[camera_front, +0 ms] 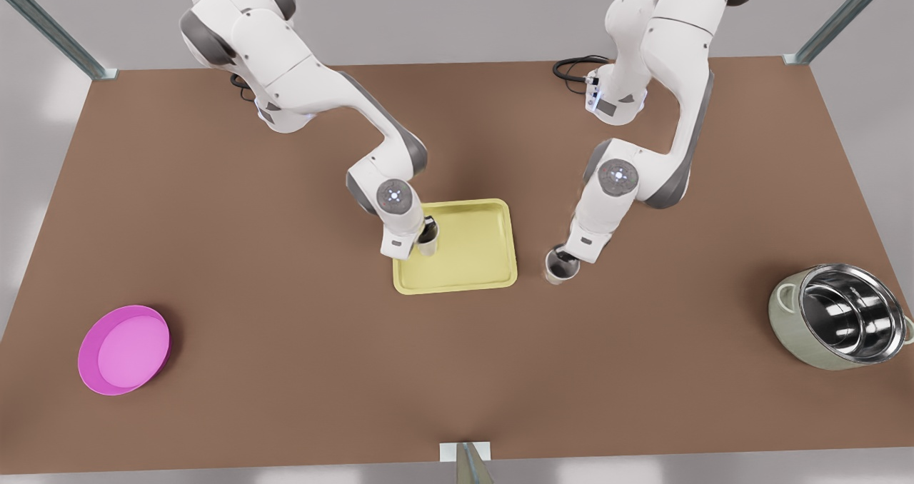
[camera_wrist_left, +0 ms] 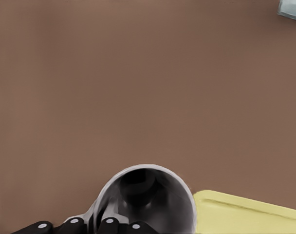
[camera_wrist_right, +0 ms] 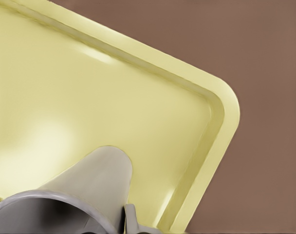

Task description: Use the left arm to pick up the white IKEA cup from the tray and place it on the middle-left position; use the right arm to pick up the white IKEA cup from the tray and place it on the middle-right position

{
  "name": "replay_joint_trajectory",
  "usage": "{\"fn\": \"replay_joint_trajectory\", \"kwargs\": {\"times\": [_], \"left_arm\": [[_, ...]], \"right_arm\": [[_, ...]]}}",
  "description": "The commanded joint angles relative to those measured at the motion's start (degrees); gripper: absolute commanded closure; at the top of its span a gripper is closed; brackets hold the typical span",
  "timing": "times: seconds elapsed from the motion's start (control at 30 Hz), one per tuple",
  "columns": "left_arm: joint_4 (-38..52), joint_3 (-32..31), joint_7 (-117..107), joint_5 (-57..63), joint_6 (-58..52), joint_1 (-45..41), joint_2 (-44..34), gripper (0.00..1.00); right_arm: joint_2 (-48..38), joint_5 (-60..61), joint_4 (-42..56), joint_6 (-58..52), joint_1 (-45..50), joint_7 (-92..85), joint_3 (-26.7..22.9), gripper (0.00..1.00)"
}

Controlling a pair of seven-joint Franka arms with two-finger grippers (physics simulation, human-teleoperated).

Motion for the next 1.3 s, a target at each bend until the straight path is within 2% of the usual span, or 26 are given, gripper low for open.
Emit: {"fn": "replay_joint_trajectory", "kwargs": {"times": [0.0, 0.07, 0.2, 0.27, 0.33, 0.43, 0.57, 0.8, 0.83, 0.97, 1.0, 1.07, 1.13, 1.2, 1.23, 1.27], "left_arm": [[-0.1, 0.0, 37.6, -1.5, -0.6, 4.4, 1.0, 1.00], [-0.8, 0.0, 45.8, -1.7, 4.0, 9.4, 3.5, 1.00], [-0.8, -0.1, 50.7, -1.8, 8.5, 12.3, 6.6, 1.00], [-3.5, -0.1, 50.7, -3.3, 11.2, 12.4, 6.3, 1.00], [-4.4, -0.1, 50.8, -3.9, 12.1, 12.3, 5.5, 1.00], [-8.1, -0.1, 51.3, -3.9, 11.8, 12.9, 1.4, 1.00], [-8.3, -0.1, 52.5, -3.9, 12.3, 13.4, 2.1, 1.00], [-8.2, -0.1, 52.9, -3.9, 15.6, 13.5, 3.8, 1.00], [-8.2, -0.1, 53.0, -3.9, 15.6, 13.5, 3.6, 0.00], [-7.8, 0.1, 54.7, -3.8, 15.0, 14.1, 2.9, 0.00], [-7.3, 0.1, 54.5, -3.8, 11.5, 14.1, 0.3, 0.00], [4.4, 0.3, 53.9, -3.9, -12.8, 14.1, -5.2, 0.00], [26.7, 3.1, 36.5, -18.2, -39.1, 14.9, -3.7, 0.00], [26.9, 2.8, 39.6, -15.7, -39.6, 15.2, -5.8, 0.00], [23.2, 2.3, 41.5, -9.4, -36.6, 14.5, -8.0, 0.00], [13.5, 2.5, 43.0, -9.4, -27.6, 14.7, -13.4, 0.00]], "right_arm": [[-2.9, -0.8, 1.6, -7.9, -3.4, -1.1, -0.3, 0.92], [-3.8, -0.9, 10.4, -18.4, -9.3, -6.7, -0.4, 0.93], [-3.6, -1.2, 13.2, -22.5, -21.5, -25.7, -0.4, 0.93], [-2.9, -0.5, 13.2, -22.4, -23.8, -35.9, -1.9, 0.93], [-1.1, -0.5, 13.2, -21.7, -24.7, -41.7, -3.1, 0.93], [2.6, -0.7, 14.6, -19.3, -24.6, -47.6, -8.5, 0.93], [7.3, -1.1, 19.9, -18.7, -24.4, -51.6, -13.0, 0.93], [12.3, -1.0, 21.6, -11.3, -24.4, -52.1, -14.4, 0.93], [12.9, -1.0, 21.9, -11.3, -24.4, -52.0, -14.4, 0.93], [14.9, -1.0, 22.0, -8.5, -24.4, -52.2, -14.6, 0.93], [15.3, -1.0, 22.0, -8.5, -24.4, -52.2, -14.8, 0.93], [15.7, -1.0, 22.1, -8.4, -24.4, -52.1, -14.8, 0.93], [16.0, -0.9, 22.4, -7.6, -24.4, -52.2, -14.9, 0.91], [15.9, -0.8, 22.5, -7.7, -24.4, -52.0, -14.9, 0.62], [15.8, -0.7, 22.5, -7.7, -24.4, -51.9, -14.9, 0.52], [15.7, -0.6, 22.5, -7.8, -24.4, -51.9, -14.9, 0.48]]}}
